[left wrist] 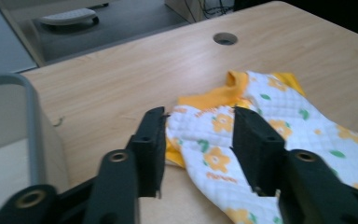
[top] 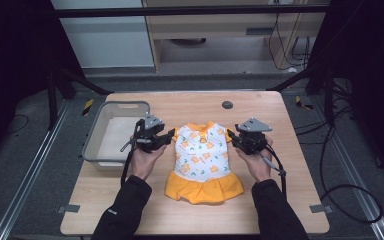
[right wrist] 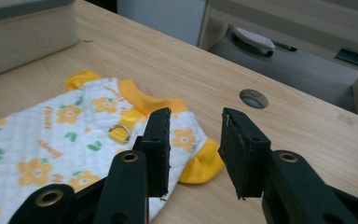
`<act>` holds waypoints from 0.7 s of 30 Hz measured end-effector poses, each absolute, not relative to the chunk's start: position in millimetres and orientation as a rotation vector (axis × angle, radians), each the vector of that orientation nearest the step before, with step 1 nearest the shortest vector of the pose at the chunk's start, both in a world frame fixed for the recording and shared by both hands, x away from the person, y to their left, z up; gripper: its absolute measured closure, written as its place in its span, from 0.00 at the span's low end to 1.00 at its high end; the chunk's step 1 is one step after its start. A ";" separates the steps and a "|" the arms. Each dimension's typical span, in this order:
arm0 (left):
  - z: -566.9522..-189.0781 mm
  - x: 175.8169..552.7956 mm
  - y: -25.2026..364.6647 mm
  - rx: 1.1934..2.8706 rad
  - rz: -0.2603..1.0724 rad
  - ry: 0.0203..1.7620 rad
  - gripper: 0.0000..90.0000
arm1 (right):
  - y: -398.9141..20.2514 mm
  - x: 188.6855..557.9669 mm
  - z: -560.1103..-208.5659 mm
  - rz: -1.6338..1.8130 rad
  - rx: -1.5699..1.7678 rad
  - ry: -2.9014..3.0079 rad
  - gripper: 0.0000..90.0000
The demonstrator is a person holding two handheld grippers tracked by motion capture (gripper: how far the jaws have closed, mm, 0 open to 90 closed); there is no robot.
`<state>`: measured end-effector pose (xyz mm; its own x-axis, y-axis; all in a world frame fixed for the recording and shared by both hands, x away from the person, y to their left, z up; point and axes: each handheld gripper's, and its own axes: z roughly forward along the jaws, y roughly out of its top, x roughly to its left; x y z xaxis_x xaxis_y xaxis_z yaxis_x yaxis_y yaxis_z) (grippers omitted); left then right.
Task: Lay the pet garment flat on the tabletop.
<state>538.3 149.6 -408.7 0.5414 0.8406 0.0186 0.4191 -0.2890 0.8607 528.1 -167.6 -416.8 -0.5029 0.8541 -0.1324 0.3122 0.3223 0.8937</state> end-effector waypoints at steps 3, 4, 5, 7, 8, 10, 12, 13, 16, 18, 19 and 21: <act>-419.2 530.6 139.4 1.964 0.575 0.998 0.70 | -164.5 521.3 -419.1 1.184 1.032 2.009 0.77; -423.7 528.5 135.6 1.988 0.574 0.995 0.72 | -163.2 519.7 -421.6 1.186 1.027 2.018 0.78; -427.5 527.2 133.3 2.006 0.576 0.990 0.74 | -161.8 518.6 -424.6 1.186 1.033 2.036 0.79; -440.8 524.5 127.7 2.030 0.551 0.997 0.78 | -159.7 517.6 -432.0 1.172 1.042 2.056 0.82; -445.5 524.1 126.3 2.039 0.540 1.001 0.79 | -158.4 517.2 -438.4 1.171 1.062 2.077 0.83; -458.4 523.7 122.8 2.069 0.525 1.009 0.80 | -156.1 517.3 -450.3 1.154 1.081 2.108 0.85; -471.2 524.4 120.2 2.095 0.502 1.023 0.80 | -153.6 518.3 -463.0 1.135 1.100 2.149 0.86; -476.9 525.0 119.7 2.107 0.490 1.030 0.80 | -152.4 519.1 -469.5 1.122 1.105 2.166 0.87; -485.7 526.3 119.7 2.148 0.485 1.040 0.80 | -149.0 520.6 -485.4 1.086 1.124 2.222 0.88; -490.7 526.6 121.2 2.167 0.464 1.058 0.80 | -146.9 520.8 -492.0 1.053 1.133 2.251 0.88; -493.0 526.5 122.0 2.177 0.457 1.065 0.80 | -145.8 521.0 -494.1 1.035 1.132 2.266 0.88; -494.3 524.7 123.9 2.179 0.469 1.053 0.79 | -143.2 521.0 -497.7 1.008 1.126 2.290 0.88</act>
